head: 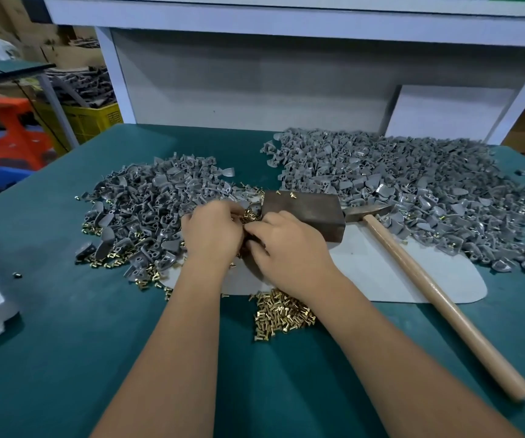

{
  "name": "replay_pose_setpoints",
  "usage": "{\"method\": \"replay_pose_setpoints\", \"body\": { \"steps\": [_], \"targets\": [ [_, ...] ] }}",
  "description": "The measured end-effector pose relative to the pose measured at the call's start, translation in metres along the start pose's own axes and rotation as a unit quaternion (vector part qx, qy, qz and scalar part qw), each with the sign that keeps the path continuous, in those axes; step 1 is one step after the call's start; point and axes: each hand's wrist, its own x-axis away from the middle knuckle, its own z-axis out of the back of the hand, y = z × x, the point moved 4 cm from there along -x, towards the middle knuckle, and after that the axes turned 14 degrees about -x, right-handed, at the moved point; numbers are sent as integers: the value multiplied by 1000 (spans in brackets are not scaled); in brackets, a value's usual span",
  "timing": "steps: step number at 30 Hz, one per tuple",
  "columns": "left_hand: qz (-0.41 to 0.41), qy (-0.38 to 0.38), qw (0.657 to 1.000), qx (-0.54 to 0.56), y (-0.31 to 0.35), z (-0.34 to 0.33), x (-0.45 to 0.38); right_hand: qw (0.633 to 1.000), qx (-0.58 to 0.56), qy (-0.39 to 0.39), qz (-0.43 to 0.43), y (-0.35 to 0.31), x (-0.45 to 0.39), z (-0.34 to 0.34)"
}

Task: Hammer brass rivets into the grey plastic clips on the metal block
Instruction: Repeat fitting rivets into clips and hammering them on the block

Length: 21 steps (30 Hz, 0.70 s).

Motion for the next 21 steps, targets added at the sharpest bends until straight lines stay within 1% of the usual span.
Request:
{"method": "replay_pose_setpoints", "body": {
  "steps": [3, 6, 7, 8, 11, 13, 16, 18, 21],
  "targets": [
    [-1, 25, 998, 64, 0, 3, 1, 998, -4, -46, -34, 3, -2, -9],
    [-25, 65, 989, 133, 6, 8, 2, 997, -48, -48, -49, 8, -4, -6],
    [-34, 78, 983, 161, 9, 10, 3, 996, -63, -32, -45, 8, -4, -3],
    [-42, 87, 977, 190, 12, 11, 4, 996, -82, 0, -43, 9, -5, 1],
    [-60, 95, 964, 241, 19, 12, 6, 976, -148, 133, -84, 19, -4, 21],
    [-74, 114, 966, 219, 25, 12, 8, 960, -170, 176, -137, 33, -3, 30],
    [-95, 163, 972, 138, 35, 12, 15, 936, -202, 205, -201, 54, 1, 36],
    [-113, 163, 972, 126, 42, 12, 19, 924, -223, 218, -222, 61, 4, 37],
    [-153, 138, 968, 143, 53, 8, 24, 910, -253, 234, -230, 65, 6, 37]
  ]
}}
